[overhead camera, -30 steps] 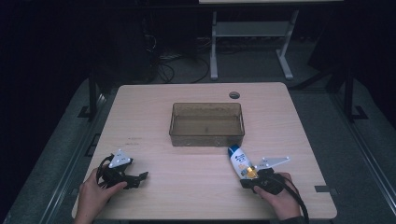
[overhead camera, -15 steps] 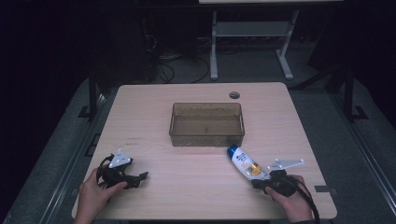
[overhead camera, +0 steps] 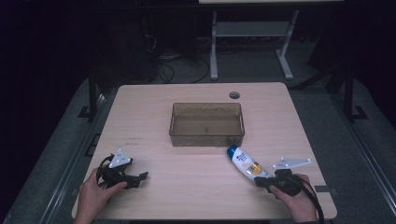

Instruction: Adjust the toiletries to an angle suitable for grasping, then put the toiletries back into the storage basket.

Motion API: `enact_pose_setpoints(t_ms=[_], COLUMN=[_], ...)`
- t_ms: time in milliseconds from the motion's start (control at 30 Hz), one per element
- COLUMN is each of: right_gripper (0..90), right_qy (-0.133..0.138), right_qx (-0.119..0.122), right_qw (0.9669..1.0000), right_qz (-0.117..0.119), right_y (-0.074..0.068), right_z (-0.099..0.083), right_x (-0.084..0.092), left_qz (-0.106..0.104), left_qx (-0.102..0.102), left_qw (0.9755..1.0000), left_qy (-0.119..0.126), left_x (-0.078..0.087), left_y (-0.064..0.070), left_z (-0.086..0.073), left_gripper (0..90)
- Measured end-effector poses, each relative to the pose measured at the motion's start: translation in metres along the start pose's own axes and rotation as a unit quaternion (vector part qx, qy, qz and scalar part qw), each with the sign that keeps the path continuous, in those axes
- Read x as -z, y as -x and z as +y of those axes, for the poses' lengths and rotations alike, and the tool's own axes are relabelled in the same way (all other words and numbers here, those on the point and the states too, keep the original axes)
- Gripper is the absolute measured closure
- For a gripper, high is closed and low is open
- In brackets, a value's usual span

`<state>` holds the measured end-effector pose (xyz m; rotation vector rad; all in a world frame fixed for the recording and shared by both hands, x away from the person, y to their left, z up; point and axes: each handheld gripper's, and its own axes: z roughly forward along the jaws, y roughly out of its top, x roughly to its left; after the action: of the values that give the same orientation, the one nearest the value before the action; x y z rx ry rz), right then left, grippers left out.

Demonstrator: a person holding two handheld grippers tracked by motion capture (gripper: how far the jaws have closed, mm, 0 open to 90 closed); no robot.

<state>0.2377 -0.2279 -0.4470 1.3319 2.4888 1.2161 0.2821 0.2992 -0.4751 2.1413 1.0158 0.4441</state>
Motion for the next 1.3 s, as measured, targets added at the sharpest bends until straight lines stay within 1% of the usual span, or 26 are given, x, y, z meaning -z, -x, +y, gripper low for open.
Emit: enact_pose_setpoints(t_ms=[133,267,300,433,567,733,833,900,1000,1100,1300], right_gripper=[81.1,71.9,70.0,64.1,58.2,51.0,48.2,46.1,43.9,41.9,38.4], right_qy=[0.006,0.014,0.015,0.015,0.019,0.02,0.022,0.022,0.022,0.025,0.024], right_qx=[0.003,0.006,0.003,0.007,0.017,0.023,0.026,0.022,0.024,0.03,0.036], right_qw=[1.0,0.9999,0.9998,0.9998,0.9995,0.9992,0.999,0.9991,0.9989,0.9984,0.9979], right_qz=[-0.003,-0.007,-0.009,-0.012,-0.018,-0.026,-0.029,-0.031,-0.035,-0.042,-0.048], right_y=[0.0,0.001,0.001,0.001,0.002,0.0,0.001,0.001,0.002,0.003,0.004], right_z=[0.003,0.007,0.009,0.013,0.019,0.028,0.032,0.034,0.038,0.044,0.053], right_x=[0.002,0.002,0.001,0.001,-0.001,-0.003,-0.004,-0.004,-0.005,-0.006,-0.009], left_qz=[0.0,0.0,0.0,0.0,0.0,0.0,0.0,0.0,0.0,0.0,0.0], left_qx=[0.0,0.0,0.0,0.0,0.0,0.0,0.0,0.0,-0.001,-0.001,0.0], left_qw=[1.0,1.0,1.0,1.0,1.0,1.0,1.0,1.0,1.0,1.0,1.0], left_qy=[0.0,0.0,0.0,0.0,0.0,0.0,0.0,0.0,-0.001,-0.001,0.0], left_x=[0.0,0.0,0.0,0.0,0.0,0.0,0.0,0.0,0.0,0.0,0.0], left_y=[0.0,0.0,0.0,0.0,0.0,0.0,0.0,0.0,0.0,0.0,0.0], left_z=[0.0,0.0,0.0,0.0,0.0,0.0,0.0,0.0,0.0,0.0,0.0], left_gripper=[13.1,13.1,13.1,13.1,13.1,13.1,13.1,13.1,13.1,13.1,13.1])
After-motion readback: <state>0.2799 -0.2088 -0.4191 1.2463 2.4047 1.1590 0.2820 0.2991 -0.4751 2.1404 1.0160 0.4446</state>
